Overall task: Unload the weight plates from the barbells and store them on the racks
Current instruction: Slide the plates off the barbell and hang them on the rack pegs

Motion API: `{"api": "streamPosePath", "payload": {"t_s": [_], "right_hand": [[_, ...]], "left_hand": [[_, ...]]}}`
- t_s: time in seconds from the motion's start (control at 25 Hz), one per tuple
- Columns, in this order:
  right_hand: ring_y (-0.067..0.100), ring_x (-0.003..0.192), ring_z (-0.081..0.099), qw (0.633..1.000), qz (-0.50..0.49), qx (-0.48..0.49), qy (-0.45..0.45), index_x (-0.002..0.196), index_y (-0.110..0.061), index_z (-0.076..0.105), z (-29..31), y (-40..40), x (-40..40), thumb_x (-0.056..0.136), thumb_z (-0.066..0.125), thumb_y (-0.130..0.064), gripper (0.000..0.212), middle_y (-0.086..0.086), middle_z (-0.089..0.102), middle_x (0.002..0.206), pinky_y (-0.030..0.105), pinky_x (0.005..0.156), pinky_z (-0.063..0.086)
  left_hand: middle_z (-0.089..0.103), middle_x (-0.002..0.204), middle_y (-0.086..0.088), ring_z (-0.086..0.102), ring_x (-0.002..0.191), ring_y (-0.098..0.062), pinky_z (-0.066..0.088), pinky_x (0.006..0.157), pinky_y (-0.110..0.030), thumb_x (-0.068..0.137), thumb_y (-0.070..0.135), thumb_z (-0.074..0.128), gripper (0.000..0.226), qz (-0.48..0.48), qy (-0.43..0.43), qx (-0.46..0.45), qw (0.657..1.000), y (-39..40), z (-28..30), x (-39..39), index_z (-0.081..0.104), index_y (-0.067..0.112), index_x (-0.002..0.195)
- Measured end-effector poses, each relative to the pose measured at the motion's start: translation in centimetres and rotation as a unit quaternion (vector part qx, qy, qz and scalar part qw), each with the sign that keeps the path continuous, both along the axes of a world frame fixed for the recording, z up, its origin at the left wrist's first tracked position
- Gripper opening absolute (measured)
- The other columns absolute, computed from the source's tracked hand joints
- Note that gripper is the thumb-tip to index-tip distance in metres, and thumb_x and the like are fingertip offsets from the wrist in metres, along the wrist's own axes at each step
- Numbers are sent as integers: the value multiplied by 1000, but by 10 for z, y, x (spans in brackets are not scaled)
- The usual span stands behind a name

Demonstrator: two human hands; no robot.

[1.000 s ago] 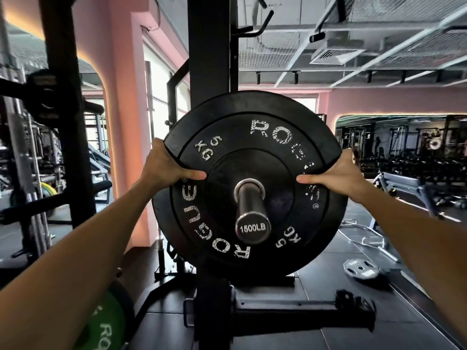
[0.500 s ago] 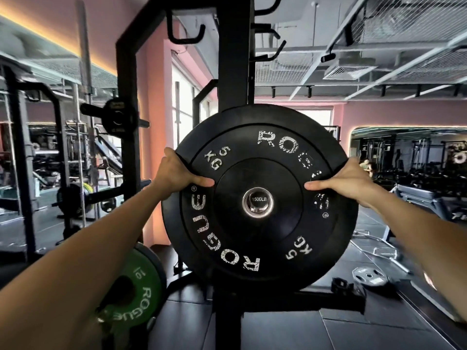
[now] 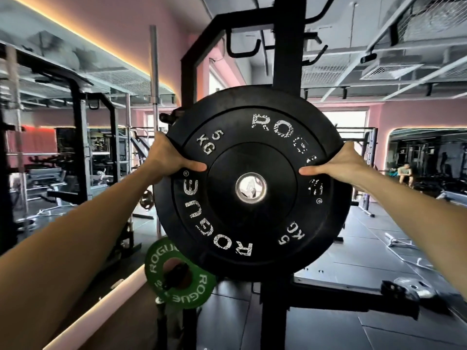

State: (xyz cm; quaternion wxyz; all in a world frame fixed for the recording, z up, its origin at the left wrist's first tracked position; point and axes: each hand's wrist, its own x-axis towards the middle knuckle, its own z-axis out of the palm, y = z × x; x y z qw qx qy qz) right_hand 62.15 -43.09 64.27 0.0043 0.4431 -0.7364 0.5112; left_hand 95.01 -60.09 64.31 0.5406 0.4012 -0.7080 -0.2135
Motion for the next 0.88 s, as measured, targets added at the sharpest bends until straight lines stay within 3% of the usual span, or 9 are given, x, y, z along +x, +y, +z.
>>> {"api": "streamPosePath", "payload": {"t_s": [0.28, 0.44, 0.52, 0.72, 0.88], "right_hand": [[23, 120, 52, 1000, 7, -12, -25, 121, -15, 36, -18, -68, 135, 24, 95, -53, 120, 1, 56, 125, 42, 102, 46], [21, 120, 54, 999, 7, -6, -31, 124, -16, 38, -24, -111, 175, 12, 92, -62, 133, -2, 57, 125, 42, 102, 47], [20, 120, 54, 999, 15, -7, -29, 124, -16, 38, -26, -134, 190, 15, 93, -61, 130, -3, 57, 125, 41, 103, 47], [24, 122, 53, 999, 19, -6, -30, 125, -14, 34, -34, -200, 205, 29, 95, -53, 121, 3, 54, 131, 41, 102, 46], [23, 120, 53, 999, 26, -11, -33, 127, -12, 33, -41, -264, 202, 32, 96, -50, 120, 1, 55, 126, 39, 100, 47]], "left_hand": [[54, 107, 4, 51, 101, -12, 42, 76, -28, 41, 23, 98, 103, -7, -5, -4, 1000, -64, -1, 140, 37, 9, 123], [61, 109, 5, 58, 101, -11, 50, 84, -29, 29, 37, 100, 106, -16, -25, -1, 1000, -112, -2, 188, 41, 9, 113], [66, 108, 5, 62, 100, -11, 54, 87, -35, 17, 47, 98, 119, -12, -29, 3, 1000, -139, -5, 204, 45, 8, 116], [70, 104, 5, 66, 96, -12, 57, 83, -38, 11, 52, 97, 123, -7, -37, 5, 999, -219, -14, 222, 49, 10, 116], [68, 104, 4, 64, 96, -11, 53, 86, -33, 22, 42, 99, 109, -3, -48, -3, 999, -271, -19, 219, 51, 9, 114]]}}
